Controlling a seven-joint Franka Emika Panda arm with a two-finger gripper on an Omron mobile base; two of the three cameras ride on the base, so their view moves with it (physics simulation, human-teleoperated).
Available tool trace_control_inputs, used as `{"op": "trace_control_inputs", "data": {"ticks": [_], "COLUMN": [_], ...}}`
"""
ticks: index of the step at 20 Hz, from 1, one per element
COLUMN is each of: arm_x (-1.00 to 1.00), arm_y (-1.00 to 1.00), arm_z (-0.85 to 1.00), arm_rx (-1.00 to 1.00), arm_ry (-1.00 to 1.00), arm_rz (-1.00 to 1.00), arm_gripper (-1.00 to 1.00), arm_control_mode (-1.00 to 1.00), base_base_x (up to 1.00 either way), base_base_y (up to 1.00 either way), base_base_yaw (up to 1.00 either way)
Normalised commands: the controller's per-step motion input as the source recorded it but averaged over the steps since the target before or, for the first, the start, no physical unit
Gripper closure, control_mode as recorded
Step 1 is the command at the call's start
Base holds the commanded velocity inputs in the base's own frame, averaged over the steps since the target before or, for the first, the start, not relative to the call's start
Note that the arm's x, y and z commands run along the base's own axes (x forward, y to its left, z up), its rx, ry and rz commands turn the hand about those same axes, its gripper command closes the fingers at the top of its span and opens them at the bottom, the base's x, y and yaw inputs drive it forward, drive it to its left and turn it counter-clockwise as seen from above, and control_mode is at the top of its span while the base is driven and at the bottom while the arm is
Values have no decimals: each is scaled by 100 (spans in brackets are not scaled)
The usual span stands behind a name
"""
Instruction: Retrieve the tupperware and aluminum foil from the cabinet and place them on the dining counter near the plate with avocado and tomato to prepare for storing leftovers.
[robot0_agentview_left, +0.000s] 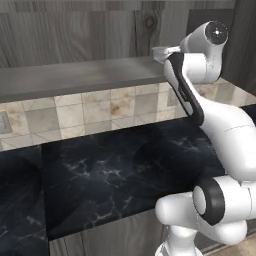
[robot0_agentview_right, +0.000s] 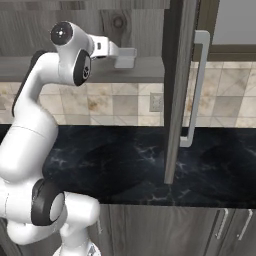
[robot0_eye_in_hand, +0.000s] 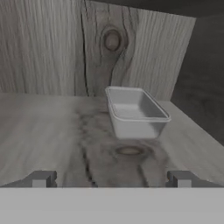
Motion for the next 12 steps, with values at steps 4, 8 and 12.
{"op": "trace_control_inputs", "data": {"ticks": [4, 8, 12], "arm_x": [58, 49, 49], "arm_y": [0, 0, 0], "arm_z": [0, 0, -1], "arm_rx": [0, 0, 0], "arm_ry": [6, 11, 8], "arm_rz": [0, 0, 0], "arm_gripper": [-100, -100, -100], "arm_control_mode": [-100, -100, -100], "base_base_x": [0, 0, 0], "base_base_y": [0, 0, 0], "base_base_yaw": [0, 0, 0]}}
